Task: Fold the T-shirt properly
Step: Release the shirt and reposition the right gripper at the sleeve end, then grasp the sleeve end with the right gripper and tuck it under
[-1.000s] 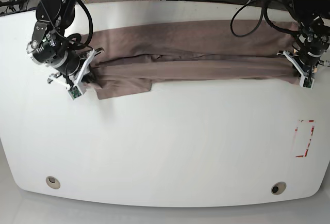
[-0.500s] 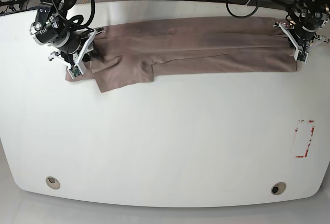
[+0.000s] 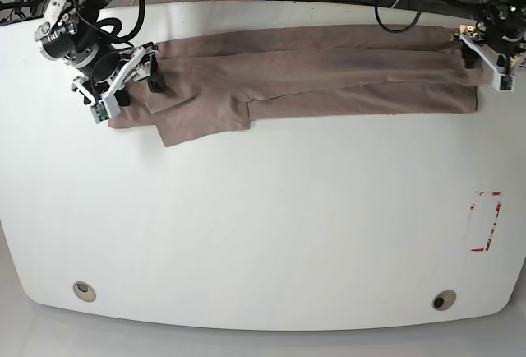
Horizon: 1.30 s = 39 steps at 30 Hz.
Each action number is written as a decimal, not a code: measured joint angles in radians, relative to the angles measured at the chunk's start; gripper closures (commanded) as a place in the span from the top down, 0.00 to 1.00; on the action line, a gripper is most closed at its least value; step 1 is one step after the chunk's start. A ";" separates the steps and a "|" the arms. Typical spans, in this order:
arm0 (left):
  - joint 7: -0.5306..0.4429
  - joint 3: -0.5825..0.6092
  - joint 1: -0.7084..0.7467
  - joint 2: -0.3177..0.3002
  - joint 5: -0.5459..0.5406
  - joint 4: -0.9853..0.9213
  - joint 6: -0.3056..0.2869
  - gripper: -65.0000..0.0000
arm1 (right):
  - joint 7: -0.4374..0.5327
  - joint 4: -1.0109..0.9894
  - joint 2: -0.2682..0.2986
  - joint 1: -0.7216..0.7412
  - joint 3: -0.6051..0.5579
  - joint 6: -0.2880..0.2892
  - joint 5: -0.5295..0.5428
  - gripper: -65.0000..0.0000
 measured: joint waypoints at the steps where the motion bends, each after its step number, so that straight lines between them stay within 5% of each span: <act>1: 0.035 -0.040 -0.010 -0.005 -0.048 0.004 0.000 0.61 | 0.001 -0.004 0.000 0.000 -0.001 0.001 0.042 0.60; 4: 0.111 -0.093 -0.029 -0.035 -0.105 -0.003 0.007 0.61 | 0.001 -0.034 0.001 0.000 -0.024 0.000 0.084 0.53; 12: 0.103 -0.093 -0.050 -0.079 -0.230 -0.216 0.005 0.61 | 0.005 -0.118 -0.017 0.019 -0.126 0.000 0.100 0.35; 18: 0.097 -0.086 -0.081 -0.079 -0.253 -0.302 0.007 0.61 | 0.000 -0.233 -0.013 0.070 -0.124 0.000 0.085 0.35; 28: 0.093 -0.086 -0.105 -0.078 -0.253 -0.313 0.007 0.61 | 0.061 -0.313 0.143 0.068 -0.093 0.000 0.048 0.35; 35: 0.091 -0.086 -0.103 -0.084 -0.252 -0.313 0.007 0.61 | 0.023 -0.237 0.158 0.073 0.017 0.000 0.042 0.37; 39: 0.090 -0.086 -0.105 -0.085 -0.253 -0.313 0.007 0.61 | -0.026 -0.227 0.122 0.161 -0.003 0.000 0.036 0.52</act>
